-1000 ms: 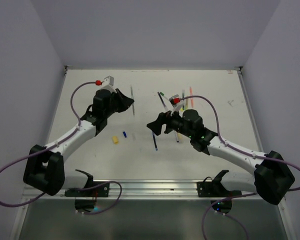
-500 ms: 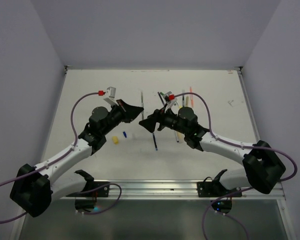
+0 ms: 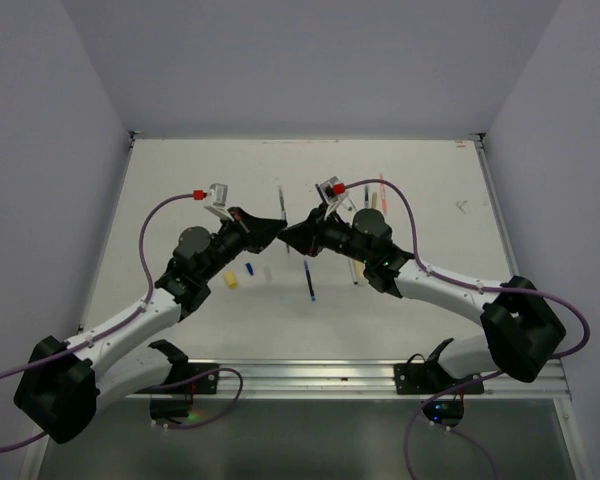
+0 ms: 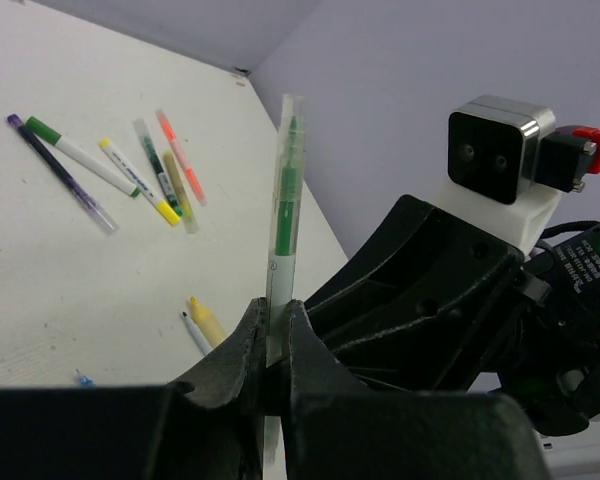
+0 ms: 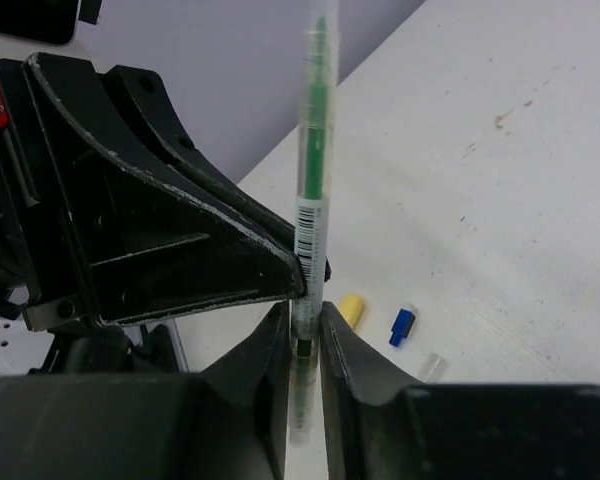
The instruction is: Open the pen caps
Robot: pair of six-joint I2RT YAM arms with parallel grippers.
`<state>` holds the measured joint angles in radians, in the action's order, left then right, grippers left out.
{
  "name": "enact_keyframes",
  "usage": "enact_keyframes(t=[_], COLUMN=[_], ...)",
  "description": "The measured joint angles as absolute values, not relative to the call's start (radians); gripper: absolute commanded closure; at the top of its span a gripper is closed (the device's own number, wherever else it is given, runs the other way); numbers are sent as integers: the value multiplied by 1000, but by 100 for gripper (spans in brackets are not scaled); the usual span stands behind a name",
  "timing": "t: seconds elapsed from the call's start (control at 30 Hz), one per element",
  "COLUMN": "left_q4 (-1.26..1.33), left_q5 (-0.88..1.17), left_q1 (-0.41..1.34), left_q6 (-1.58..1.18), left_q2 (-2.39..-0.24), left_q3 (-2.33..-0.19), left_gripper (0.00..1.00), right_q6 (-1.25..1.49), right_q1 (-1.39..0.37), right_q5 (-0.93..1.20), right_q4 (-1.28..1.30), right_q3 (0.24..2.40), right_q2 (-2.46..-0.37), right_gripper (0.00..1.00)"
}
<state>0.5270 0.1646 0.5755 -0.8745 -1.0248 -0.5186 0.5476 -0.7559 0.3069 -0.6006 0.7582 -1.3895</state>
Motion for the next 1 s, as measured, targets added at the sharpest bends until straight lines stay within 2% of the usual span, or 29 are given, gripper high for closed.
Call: enact_keyframes(t=[0.03, 0.1, 0.13, 0.17, 0.23, 0.27, 0.33, 0.43, 0.57, 0.8, 1.0], left_q4=[531, 534, 533, 530, 516, 508, 484, 452, 424, 413, 410], left_q5=[162, 159, 158, 157, 155, 152, 149, 144, 145, 168, 184], left_q1=[575, 575, 576, 576, 577, 577, 578, 577, 573, 541, 525], left_q6=[-871, -861, -852, -846, -825, -815, -786, -748, -713, -694, -694], left_q2=[-1019, -1004, -1000, -996, -985, -977, -964, -954, -952, -976, -990], left_q3=[-515, -511, -511, -511, -511, -512, -521, -546, -573, -602, -615], left_gripper=[100, 92, 85, 71, 60, 48, 35, 26, 25, 28, 40], right_q6=[549, 552, 553, 551, 547, 545, 538, 526, 513, 495, 482], right_q1=[-759, -758, -758, -758, -759, -758, -758, -758, -758, -758, -758], right_q5=[313, 316, 318, 321, 325, 328, 332, 335, 355, 415, 447], right_q4=[-603, -604, -607, -607, -605, -598, -582, -548, -510, -464, -447], right_q3=[762, 765, 765, 767, 767, 767, 767, 767, 760, 760, 754], right_q2=[-1390, -1391, -1391, -1391, -1392, -1392, -1392, -1385, -1365, -1350, -1346], right_gripper=[89, 100, 100, 100, 100, 100, 100, 100, 100, 100, 100])
